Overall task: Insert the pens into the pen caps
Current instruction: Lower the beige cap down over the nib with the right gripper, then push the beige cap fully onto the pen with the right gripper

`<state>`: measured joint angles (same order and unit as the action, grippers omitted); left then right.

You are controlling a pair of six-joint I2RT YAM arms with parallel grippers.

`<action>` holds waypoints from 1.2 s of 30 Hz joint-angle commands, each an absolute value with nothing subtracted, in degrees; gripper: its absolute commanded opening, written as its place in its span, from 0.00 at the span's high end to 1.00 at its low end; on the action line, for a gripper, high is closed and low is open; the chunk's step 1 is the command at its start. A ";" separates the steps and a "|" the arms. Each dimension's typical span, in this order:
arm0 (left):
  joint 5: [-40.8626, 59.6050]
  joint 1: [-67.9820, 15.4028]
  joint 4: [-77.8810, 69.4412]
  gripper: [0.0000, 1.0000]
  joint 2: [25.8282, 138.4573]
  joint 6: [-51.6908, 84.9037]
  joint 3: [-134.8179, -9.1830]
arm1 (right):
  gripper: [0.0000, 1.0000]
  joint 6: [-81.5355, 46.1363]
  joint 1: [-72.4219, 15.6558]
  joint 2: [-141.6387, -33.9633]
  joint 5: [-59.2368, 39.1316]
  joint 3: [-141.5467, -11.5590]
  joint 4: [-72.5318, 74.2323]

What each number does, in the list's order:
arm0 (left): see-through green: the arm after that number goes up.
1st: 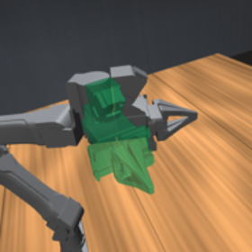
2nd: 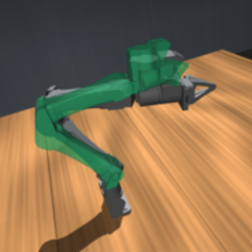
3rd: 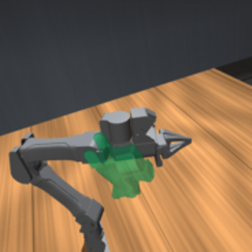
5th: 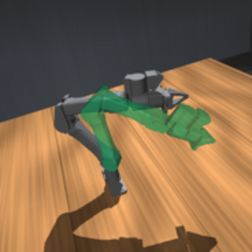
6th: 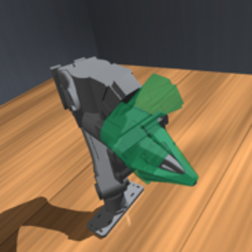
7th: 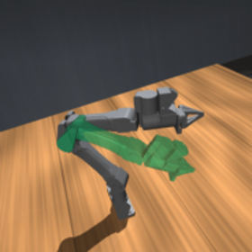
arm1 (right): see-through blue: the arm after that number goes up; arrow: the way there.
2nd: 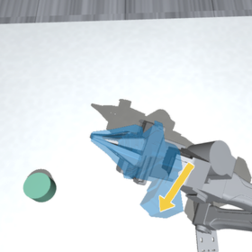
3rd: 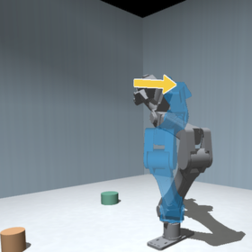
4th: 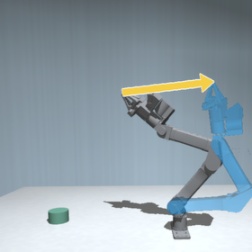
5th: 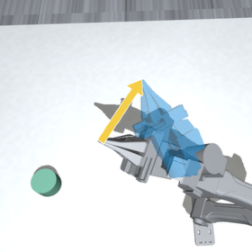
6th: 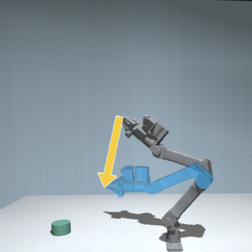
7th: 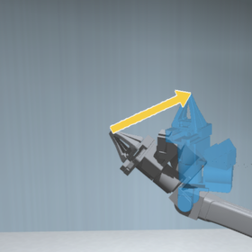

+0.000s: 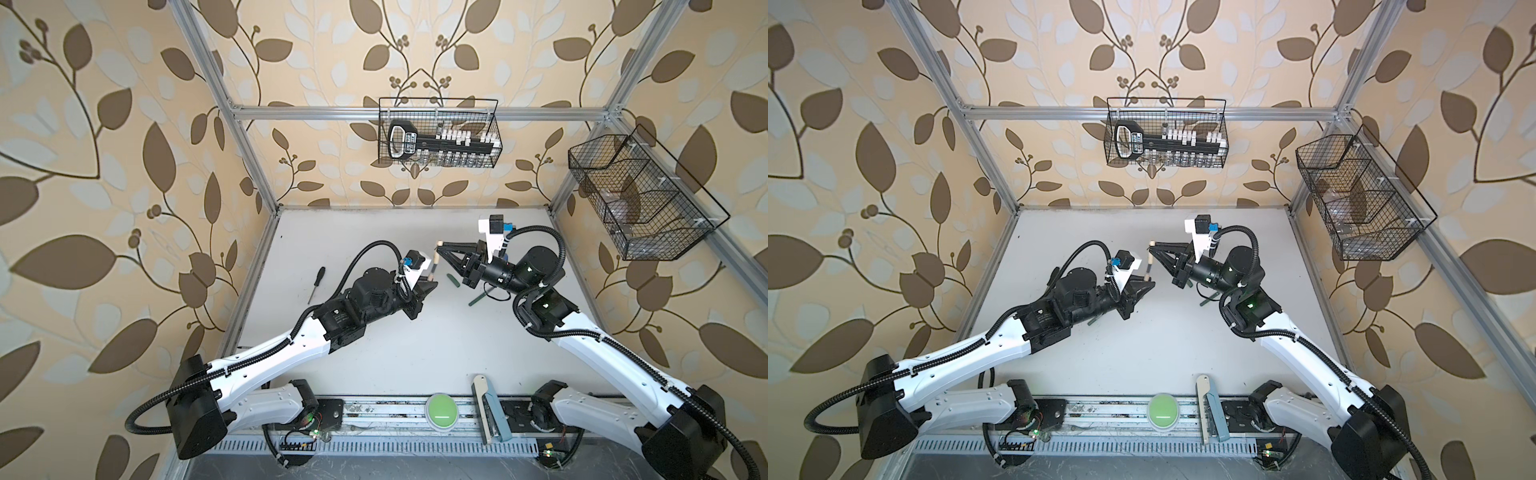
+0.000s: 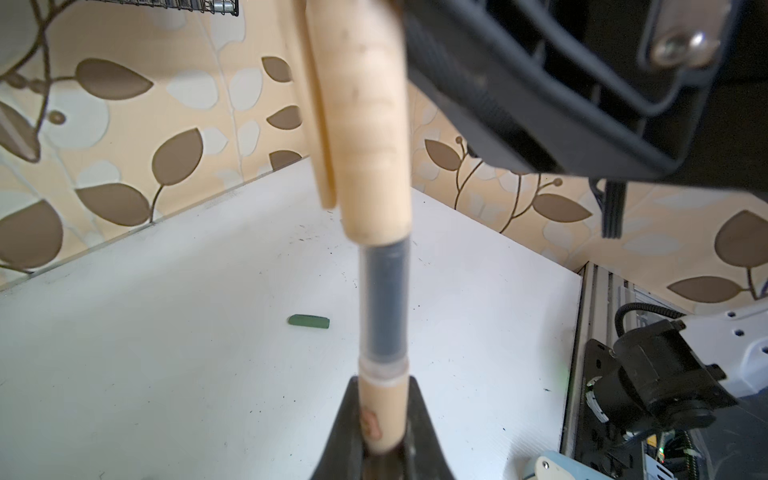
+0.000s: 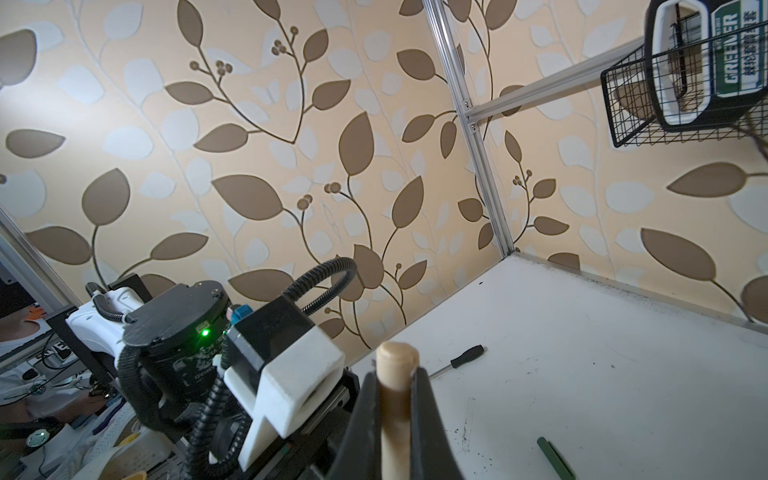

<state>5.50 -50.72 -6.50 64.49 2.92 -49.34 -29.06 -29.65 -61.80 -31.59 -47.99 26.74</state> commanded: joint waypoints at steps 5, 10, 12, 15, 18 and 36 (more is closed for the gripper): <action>4.66 -51.43 -10.36 1.00 62.25 2.07 -50.97 | 1.00 -26.45 -30.61 -61.72 -28.98 -45.95 24.26; 4.04 -51.44 -10.07 1.00 61.39 1.63 -50.96 | 1.00 -24.87 -30.67 -60.70 -26.97 -45.77 22.81; 3.82 -51.43 -9.93 1.00 61.35 1.49 -51.06 | 1.00 -24.14 -30.62 -60.46 -26.42 -45.87 21.94; 3.91 -51.44 -9.71 1.00 61.26 1.41 -51.15 | 0.98 -23.47 -30.67 -60.16 -25.76 -45.88 20.84; 3.95 -51.43 -9.71 1.00 61.26 1.35 -51.31 | 0.94 -23.08 -30.65 -60.29 -26.02 -45.76 20.56; 2.88 -51.44 -8.97 1.00 62.74 1.67 -51.32 | 0.43 -23.64 -26.81 -58.07 -35.84 -51.30 14.06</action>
